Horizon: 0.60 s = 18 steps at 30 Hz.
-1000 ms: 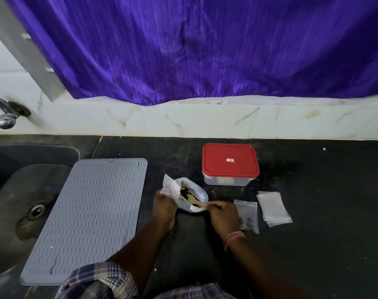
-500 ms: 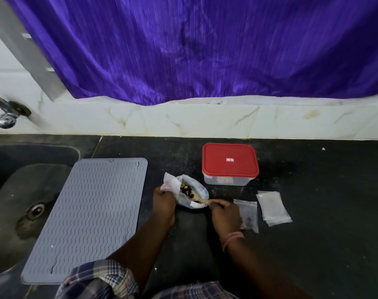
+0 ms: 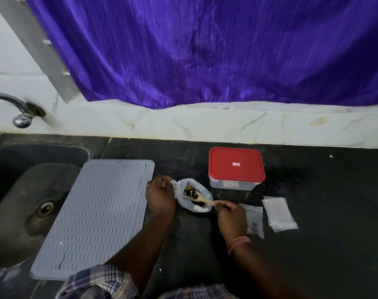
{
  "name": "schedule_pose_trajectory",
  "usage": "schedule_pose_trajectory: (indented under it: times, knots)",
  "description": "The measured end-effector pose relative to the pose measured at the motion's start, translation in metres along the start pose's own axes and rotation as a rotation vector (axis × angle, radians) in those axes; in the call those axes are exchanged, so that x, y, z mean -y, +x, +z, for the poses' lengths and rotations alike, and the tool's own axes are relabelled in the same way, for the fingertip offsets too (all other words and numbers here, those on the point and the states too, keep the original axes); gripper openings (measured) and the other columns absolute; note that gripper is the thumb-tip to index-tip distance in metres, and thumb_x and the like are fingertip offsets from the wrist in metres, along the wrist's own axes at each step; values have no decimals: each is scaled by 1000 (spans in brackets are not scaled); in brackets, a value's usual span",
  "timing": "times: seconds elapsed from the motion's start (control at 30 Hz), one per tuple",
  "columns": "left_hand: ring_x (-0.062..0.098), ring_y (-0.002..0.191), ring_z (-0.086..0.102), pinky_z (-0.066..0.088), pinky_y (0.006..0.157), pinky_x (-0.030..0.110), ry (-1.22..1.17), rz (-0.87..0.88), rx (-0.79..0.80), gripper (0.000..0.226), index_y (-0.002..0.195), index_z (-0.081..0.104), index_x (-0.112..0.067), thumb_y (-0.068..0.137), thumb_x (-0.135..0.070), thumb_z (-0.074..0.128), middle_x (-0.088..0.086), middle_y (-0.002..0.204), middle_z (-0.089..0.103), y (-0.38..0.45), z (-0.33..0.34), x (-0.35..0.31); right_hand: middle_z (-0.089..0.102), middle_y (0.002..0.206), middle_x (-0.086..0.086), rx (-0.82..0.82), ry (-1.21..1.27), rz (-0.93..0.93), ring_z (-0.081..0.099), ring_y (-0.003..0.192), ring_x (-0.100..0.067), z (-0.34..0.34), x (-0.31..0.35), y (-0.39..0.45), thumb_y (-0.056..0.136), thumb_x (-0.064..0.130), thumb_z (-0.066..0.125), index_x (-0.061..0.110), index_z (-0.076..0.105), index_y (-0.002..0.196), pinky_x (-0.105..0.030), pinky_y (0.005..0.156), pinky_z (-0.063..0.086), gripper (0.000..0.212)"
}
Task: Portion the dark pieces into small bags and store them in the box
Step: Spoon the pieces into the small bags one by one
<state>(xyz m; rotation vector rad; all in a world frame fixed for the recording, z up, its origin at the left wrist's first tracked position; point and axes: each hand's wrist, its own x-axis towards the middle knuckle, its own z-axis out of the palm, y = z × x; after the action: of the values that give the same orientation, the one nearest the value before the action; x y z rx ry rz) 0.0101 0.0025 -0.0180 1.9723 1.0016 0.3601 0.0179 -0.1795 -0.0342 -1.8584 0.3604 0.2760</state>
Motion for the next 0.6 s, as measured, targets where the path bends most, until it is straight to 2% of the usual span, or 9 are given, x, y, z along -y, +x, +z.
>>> schedule_pose_trajectory:
  times: [0.03, 0.1, 0.17, 0.27, 0.37, 0.47, 0.57, 0.6]
  knots:
    - [20, 101, 66, 43, 83, 24, -14, 22, 2, 15, 109, 70, -10, 98, -10, 60, 6, 111, 69, -2, -1, 0, 74, 80, 9, -5, -30, -25, 67, 83, -12, 0, 0, -1, 89, 19, 67, 28, 79, 83, -39, 88, 55, 16]
    - [13, 101, 65, 46, 87, 25, -14, 54, -1, 18, 113, 72, -20, 97, -22, 63, -2, 115, 69, -3, -1, 3, 74, 83, 10, -16, -54, -54, 67, 85, -10, 0, 0, -1, 89, 19, 66, 28, 79, 86, -39, 90, 55, 16]
    - [13, 104, 67, 53, 96, 35, 74, 100, 6, 22, 115, 72, -32, 95, -37, 64, -5, 117, 71, -2, 2, 11, 75, 82, 8, -16, -1, -20, 68, 85, -12, -1, 3, -1, 88, 17, 67, 27, 79, 83, -39, 90, 55, 17]
    - [16, 103, 67, 53, 100, 42, 156, 64, 33, 29, 115, 72, -24, 96, -44, 62, 0, 115, 71, 0, 5, 16, 75, 76, 4, -23, 129, 41, 68, 79, -17, -5, 6, 0, 85, 11, 68, 25, 80, 76, -38, 83, 56, 20]
    - [17, 103, 65, 50, 101, 39, 143, -13, 61, 39, 118, 70, -14, 97, -46, 59, 5, 115, 70, -1, 5, 17, 74, 72, 2, -18, 234, 27, 66, 74, -20, -6, 14, -2, 83, 8, 70, 22, 81, 76, -36, 75, 52, 19]
    - [15, 106, 64, 47, 99, 32, 143, -10, 69, 38, 121, 70, -17, 98, -45, 60, 0, 118, 69, -2, 2, 17, 76, 77, 1, 17, 219, -56, 70, 81, -22, -3, 25, -6, 85, 7, 68, 23, 80, 77, -37, 80, 54, 22]
    - [13, 110, 63, 45, 99, 30, 86, 13, 78, 30, 122, 71, -23, 97, -38, 65, -5, 119, 69, -7, 0, 11, 73, 72, 11, 49, 75, -198, 68, 73, -5, 2, 28, -9, 87, 15, 67, 36, 75, 67, -32, 75, 55, 30]
    - [11, 107, 64, 46, 94, 26, 46, 2, 77, 27, 120, 72, -23, 96, -36, 67, -6, 116, 71, -8, 0, 11, 72, 70, 13, 45, 5, -239, 66, 70, -2, 4, 26, -10, 88, 19, 67, 38, 74, 66, -31, 73, 55, 29]
